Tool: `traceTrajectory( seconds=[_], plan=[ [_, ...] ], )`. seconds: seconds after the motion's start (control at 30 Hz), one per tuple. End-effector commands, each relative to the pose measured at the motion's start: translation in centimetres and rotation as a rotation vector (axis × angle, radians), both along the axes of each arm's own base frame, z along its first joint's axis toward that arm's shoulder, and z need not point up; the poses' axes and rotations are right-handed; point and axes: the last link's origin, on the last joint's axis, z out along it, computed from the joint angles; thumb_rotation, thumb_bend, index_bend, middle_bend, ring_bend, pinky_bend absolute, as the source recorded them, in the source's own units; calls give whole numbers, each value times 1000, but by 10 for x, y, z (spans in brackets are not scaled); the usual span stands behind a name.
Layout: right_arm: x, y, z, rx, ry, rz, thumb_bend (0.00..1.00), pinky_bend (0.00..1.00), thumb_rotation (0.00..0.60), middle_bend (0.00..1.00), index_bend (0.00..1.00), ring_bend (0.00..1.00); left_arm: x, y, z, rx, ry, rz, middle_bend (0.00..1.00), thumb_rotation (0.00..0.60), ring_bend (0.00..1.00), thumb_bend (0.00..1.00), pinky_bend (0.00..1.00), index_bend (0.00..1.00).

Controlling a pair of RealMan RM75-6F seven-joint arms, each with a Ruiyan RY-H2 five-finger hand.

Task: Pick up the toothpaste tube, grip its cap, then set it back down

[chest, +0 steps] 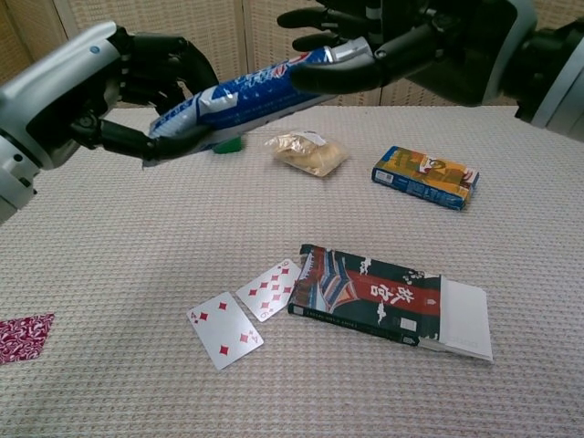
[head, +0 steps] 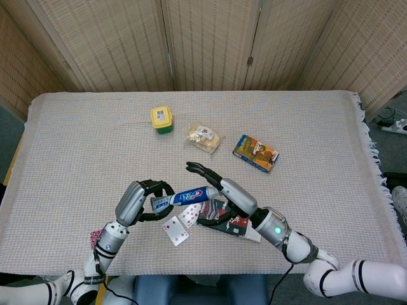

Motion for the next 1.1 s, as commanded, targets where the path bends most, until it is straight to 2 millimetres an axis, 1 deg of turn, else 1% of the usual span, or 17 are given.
traceTrajectory(
  seconds=[0.03,0.53,0.9,1.1],
  plan=[
    [3,0,-2,17,-30,7,272,0,580,0,0,0,1,0,0,1,-5,-1,830,600,712,774,618,814],
    [10,5,-3,64,-97,34,273,0,580,0,0,0,2,1,1,-1,-37,8,830,600,713,775,617,814],
    [7,6,1,72,-117,41,272,0,578,0,0,0,2,1,0,0,-46,8,830,600,711,775,615,809],
    [0,2,10,31,-123,24,272,0,578,0,0,0,-2,3,1,2,-46,18,829,600,709,775,612,806]
  ],
)
